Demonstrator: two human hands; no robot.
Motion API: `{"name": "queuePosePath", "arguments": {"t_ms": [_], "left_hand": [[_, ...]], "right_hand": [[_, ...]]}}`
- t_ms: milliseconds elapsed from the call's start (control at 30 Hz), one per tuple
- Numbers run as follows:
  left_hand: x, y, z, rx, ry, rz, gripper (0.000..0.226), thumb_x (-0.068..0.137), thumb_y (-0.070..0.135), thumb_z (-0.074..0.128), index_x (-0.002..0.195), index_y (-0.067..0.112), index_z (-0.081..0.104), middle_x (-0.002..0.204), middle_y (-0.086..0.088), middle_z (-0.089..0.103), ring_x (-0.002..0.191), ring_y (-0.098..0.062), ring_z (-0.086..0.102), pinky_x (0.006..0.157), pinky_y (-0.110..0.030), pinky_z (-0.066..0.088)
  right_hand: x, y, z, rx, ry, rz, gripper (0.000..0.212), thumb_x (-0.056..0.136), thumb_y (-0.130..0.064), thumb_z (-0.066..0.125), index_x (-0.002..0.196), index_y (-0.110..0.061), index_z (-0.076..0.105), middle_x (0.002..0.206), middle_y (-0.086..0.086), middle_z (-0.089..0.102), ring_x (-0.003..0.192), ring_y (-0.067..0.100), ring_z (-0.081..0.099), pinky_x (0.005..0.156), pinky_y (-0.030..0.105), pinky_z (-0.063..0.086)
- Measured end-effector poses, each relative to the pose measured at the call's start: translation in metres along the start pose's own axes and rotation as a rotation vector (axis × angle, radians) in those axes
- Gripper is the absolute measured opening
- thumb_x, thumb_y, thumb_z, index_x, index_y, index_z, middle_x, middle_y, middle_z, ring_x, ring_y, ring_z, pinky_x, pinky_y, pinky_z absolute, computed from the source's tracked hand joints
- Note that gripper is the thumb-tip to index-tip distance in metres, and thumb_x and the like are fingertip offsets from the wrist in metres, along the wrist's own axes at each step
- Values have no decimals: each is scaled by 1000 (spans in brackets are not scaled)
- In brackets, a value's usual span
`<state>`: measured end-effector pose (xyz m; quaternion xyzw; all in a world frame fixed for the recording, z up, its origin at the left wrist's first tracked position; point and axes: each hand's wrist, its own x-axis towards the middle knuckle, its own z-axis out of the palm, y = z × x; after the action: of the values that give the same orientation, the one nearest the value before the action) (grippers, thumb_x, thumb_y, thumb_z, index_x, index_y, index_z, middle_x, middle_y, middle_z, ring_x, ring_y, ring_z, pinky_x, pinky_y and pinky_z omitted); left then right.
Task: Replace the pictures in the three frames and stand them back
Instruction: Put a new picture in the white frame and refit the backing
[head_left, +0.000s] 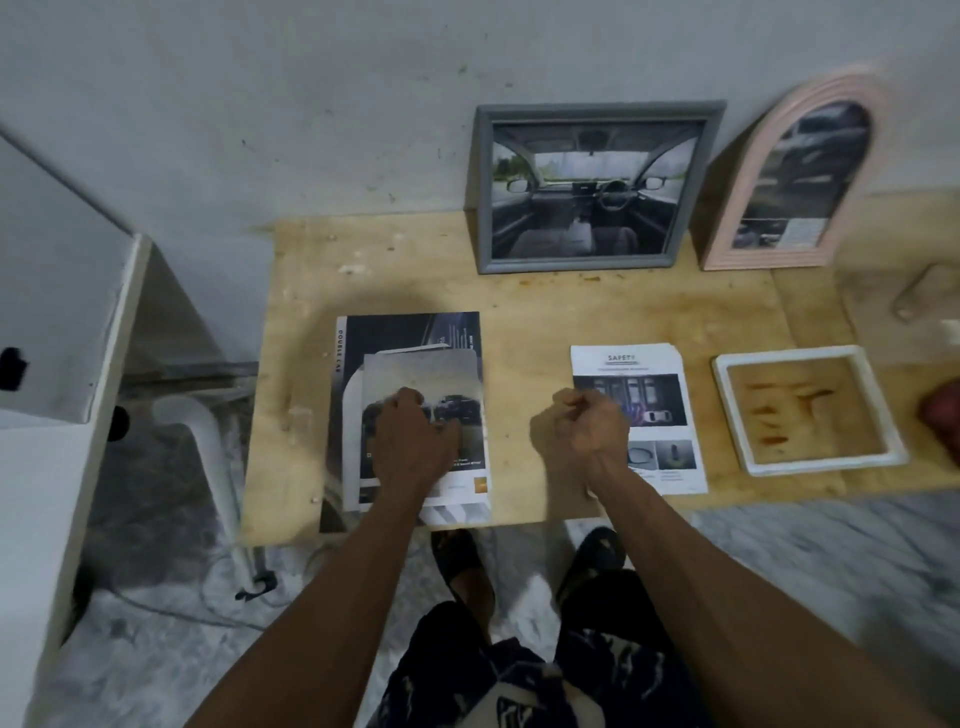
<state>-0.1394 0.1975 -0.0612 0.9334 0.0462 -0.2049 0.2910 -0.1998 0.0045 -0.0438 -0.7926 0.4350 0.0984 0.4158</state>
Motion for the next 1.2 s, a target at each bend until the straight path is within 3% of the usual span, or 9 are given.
{"name": "queuePosePath", "arguments": {"t_ms": [100,267,467,633,733,833,933,1033,1200], "left_hand": [[-9,34,31,-52,-84,56,38,83,37,68,109,14,55,107,-6,60,98,-28,61,87,-42,53],[-26,83,76,-104,-193,27,49,87,32,68,128,9,53,123,-9,62,109,-27,60,89,-37,49],[-38,124,112,-89,-234,-38,52,88,33,68,128,2,53,114,-12,66,109,-28,61,81,-29,43],[-41,146,132,-116,-198,-133,54,84,34,70,125,6,49,103,-12,70,90,-27,69,80,-39,58],[-44,155,141,-140,-127,-232,55,85,34,72,126,6,49,111,-12,67,96,-31,67,83,-43,58],[-45,161,149,-152,-70,-315,53,86,31,74,128,6,52,118,-13,65,107,-32,63,84,-35,54],[-46,163,149,-214,-34,-375,35,85,29,76,115,12,66,111,-8,72,100,-28,67,79,-30,52],[-51,162,145,-320,-27,-398,18,81,23,79,96,15,73,96,-5,75,88,-25,70,83,-40,59],[-63,152,134,-511,-65,-391,18,81,11,77,84,26,67,95,-8,75,86,-30,72,82,-49,60]], "right_hand": [[12,21,-35,-39,128,50,19,89,-9,61,106,-10,67,102,8,68,99,25,63,77,23,39],[38,58,-78,-52,220,60,34,82,-9,64,116,-7,64,109,14,69,102,33,64,81,31,48],[61,79,-100,-66,146,71,48,78,-13,63,125,-7,56,119,23,62,108,42,59,89,42,48],[75,84,-109,-67,25,67,47,76,-15,63,122,-8,56,120,21,59,111,42,55,91,41,46],[81,87,-113,-53,-24,70,55,79,-13,63,132,-9,50,128,19,55,117,39,52,97,41,44],[86,91,-117,-29,-76,87,59,82,-13,65,137,-10,45,134,17,50,123,36,48,100,39,41],[91,90,-121,-11,-122,96,60,80,-17,66,135,-12,44,131,12,54,121,34,48,98,39,39],[88,89,-122,25,-147,85,58,80,-22,65,133,-14,45,128,9,56,117,33,49,96,43,45],[76,89,-128,84,-185,41,51,83,-20,65,130,-12,46,124,10,57,106,28,56,90,38,52]]}}
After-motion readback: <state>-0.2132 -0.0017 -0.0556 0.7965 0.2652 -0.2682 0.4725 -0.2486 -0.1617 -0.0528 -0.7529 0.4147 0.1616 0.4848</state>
